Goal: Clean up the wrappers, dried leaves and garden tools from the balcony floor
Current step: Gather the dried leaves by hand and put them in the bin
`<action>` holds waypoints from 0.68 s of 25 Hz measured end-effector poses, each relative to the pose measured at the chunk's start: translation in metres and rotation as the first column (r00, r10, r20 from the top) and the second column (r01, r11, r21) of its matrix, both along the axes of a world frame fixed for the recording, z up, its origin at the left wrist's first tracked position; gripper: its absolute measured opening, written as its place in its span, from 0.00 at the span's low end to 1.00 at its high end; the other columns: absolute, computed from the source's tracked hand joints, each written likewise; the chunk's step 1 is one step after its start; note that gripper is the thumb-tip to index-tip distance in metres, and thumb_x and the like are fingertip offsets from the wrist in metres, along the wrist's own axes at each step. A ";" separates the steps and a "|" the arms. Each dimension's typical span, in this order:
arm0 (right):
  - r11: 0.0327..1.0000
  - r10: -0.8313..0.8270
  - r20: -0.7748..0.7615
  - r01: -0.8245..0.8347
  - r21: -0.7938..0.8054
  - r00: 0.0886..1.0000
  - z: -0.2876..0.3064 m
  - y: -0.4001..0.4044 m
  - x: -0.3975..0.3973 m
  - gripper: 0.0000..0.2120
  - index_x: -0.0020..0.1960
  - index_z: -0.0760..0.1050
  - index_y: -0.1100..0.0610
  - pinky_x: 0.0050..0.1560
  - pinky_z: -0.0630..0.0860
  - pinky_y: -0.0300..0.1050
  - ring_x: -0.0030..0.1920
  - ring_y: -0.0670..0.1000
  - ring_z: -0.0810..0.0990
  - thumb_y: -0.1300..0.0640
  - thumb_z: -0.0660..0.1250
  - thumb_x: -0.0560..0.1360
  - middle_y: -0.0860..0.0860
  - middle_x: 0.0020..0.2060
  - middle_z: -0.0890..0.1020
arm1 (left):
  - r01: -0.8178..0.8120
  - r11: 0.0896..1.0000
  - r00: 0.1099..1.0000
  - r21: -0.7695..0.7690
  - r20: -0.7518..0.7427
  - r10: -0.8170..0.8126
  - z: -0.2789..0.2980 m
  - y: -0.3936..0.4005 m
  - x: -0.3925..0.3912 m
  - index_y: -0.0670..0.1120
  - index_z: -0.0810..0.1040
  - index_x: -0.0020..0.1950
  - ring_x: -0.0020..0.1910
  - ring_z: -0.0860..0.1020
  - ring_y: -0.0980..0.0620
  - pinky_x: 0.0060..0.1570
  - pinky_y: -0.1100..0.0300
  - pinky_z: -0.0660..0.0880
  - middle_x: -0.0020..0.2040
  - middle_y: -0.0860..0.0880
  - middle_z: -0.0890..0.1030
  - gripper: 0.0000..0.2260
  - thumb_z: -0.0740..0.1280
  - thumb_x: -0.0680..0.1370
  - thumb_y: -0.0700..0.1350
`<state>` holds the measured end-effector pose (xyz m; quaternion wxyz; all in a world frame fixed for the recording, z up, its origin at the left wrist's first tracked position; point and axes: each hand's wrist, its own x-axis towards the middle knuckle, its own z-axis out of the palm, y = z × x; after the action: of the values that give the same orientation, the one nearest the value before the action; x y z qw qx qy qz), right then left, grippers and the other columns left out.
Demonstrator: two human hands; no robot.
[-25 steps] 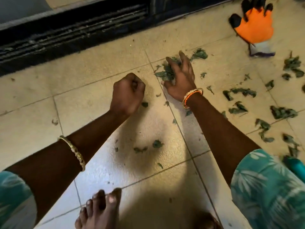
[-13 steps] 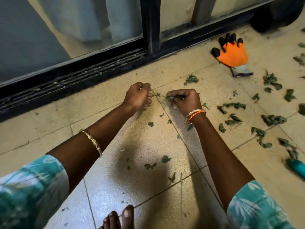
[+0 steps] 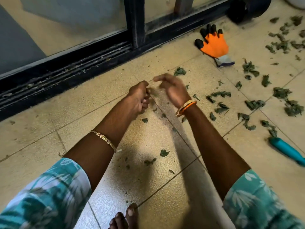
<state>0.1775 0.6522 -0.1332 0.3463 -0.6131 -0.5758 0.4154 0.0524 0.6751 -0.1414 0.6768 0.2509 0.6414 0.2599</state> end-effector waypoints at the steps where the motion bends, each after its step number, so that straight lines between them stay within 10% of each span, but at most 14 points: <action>1: 0.996 -0.088 0.083 0.086 0.031 0.993 0.000 0.015 0.018 0.12 0.58 0.75 0.59 0.39 0.71 0.34 0.41 0.38 0.77 0.63 0.59 0.77 0.51 0.49 0.78 | 0.019 1.000 0.999 -0.023 0.041 -0.018 0.001 0.004 -0.004 0.49 0.65 0.31 0.17 0.57 0.57 0.18 0.68 0.53 0.19 0.55 0.63 0.17 0.57 0.81 0.49; 6: 0.989 -0.046 0.575 0.117 -0.087 0.817 -0.047 0.076 0.078 0.24 0.69 0.67 0.57 0.68 0.63 0.47 0.68 0.60 0.65 0.56 0.66 0.74 0.61 0.68 0.67 | -0.113 0.982 0.945 -0.150 0.288 0.153 -0.013 0.022 -0.031 0.48 0.63 0.35 0.15 0.61 0.59 0.13 0.69 0.56 0.20 0.53 0.67 0.15 0.57 0.82 0.48; 11: 0.967 -0.078 0.685 -0.113 0.229 0.724 -0.076 0.069 0.056 0.12 0.52 0.79 0.69 0.56 0.74 0.51 0.55 0.63 0.77 0.69 0.61 0.72 0.65 0.53 0.79 | -0.124 0.983 0.936 -0.139 0.313 0.162 -0.024 0.018 -0.046 0.48 0.68 0.38 0.15 0.60 0.61 0.12 0.68 0.54 0.20 0.56 0.66 0.14 0.58 0.82 0.51; 17: 0.955 -0.229 0.239 0.170 0.244 0.944 -0.044 0.030 0.020 0.11 0.50 0.81 0.62 0.48 0.76 0.35 0.44 0.50 0.82 0.69 0.67 0.71 0.57 0.44 0.84 | -0.025 0.996 0.990 -0.084 0.140 0.036 -0.023 0.005 -0.047 0.48 0.65 0.34 0.17 0.57 0.58 0.15 0.71 0.52 0.24 0.53 0.66 0.16 0.55 0.80 0.51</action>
<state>0.1972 0.6822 -0.1768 0.3725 -0.6764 -0.5937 0.2264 0.0051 0.6804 -0.1643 0.7262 0.1940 0.6058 0.2608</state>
